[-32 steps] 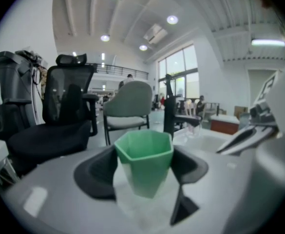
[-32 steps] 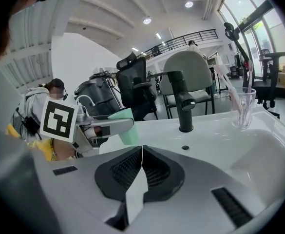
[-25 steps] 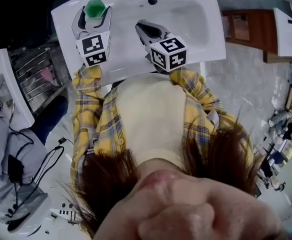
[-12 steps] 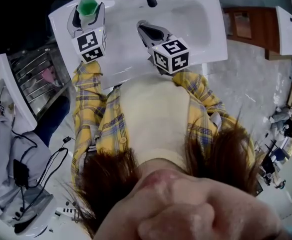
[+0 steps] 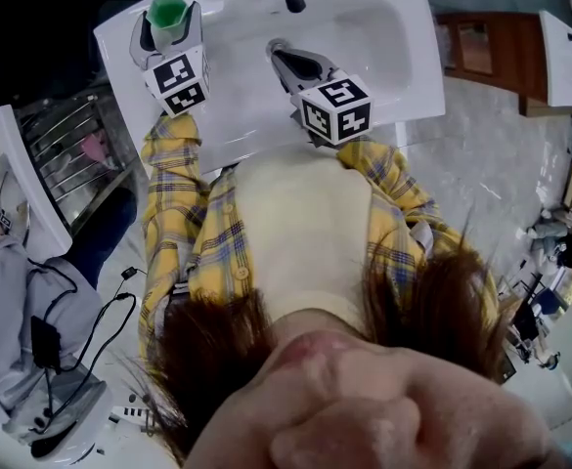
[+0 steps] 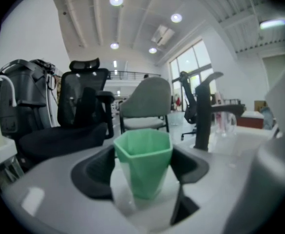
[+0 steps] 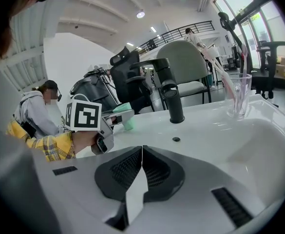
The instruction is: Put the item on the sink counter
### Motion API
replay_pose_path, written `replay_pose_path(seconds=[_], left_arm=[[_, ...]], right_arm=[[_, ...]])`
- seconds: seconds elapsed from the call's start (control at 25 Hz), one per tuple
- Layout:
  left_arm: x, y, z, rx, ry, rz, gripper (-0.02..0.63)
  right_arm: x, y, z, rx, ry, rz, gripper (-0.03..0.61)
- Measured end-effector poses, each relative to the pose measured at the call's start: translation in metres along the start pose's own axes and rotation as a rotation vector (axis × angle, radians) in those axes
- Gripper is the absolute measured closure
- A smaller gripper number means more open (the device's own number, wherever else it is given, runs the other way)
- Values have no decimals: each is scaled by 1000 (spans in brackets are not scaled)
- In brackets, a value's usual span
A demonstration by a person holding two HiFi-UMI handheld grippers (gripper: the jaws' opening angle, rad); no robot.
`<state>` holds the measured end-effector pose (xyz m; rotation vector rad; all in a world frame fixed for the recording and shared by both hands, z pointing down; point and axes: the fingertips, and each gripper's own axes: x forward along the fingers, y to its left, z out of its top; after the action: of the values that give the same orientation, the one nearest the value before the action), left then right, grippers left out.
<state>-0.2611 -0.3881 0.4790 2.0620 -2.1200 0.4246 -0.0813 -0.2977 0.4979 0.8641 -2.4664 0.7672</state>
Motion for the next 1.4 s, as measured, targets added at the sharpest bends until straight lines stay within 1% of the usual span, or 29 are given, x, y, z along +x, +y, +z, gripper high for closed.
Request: replay_pose_path(seconds=[0.12, 0.24, 0.4, 0.48, 0.72, 0.96, 1.08, 1.2, 1.4], left_arm=[[2, 0, -2, -16, 18, 5, 267], [7, 1, 1, -25, 17, 5, 256], [4, 6, -8, -57, 27, -16, 253], [-1, 7, -10, -71, 31, -21, 253], [-22, 10, -11, -77, 33, -30, 253], [-49, -5, 0, -76, 38, -36, 253], [-58, -7, -2, -109, 43, -40, 253], [-72, -12, -6, -159, 57, -68, 253], [-94, -24, -7, -178, 65, -127, 253]], right_arm=[[-2, -2, 2, 0, -2, 0, 565], [-1, -6, 7, 0, -7, -3, 565], [5, 0, 0, -3, -6, -2, 563], [5, 4, -3, -7, -7, 0, 565], [1, 18, -8, -18, -19, 9, 563], [-27, 26, -2, -22, -46, 11, 563], [-30, 27, -1, -19, -60, 8, 565], [-33, 30, -3, 15, -69, 22, 564], [-37, 31, -2, 21, -86, 18, 563]])
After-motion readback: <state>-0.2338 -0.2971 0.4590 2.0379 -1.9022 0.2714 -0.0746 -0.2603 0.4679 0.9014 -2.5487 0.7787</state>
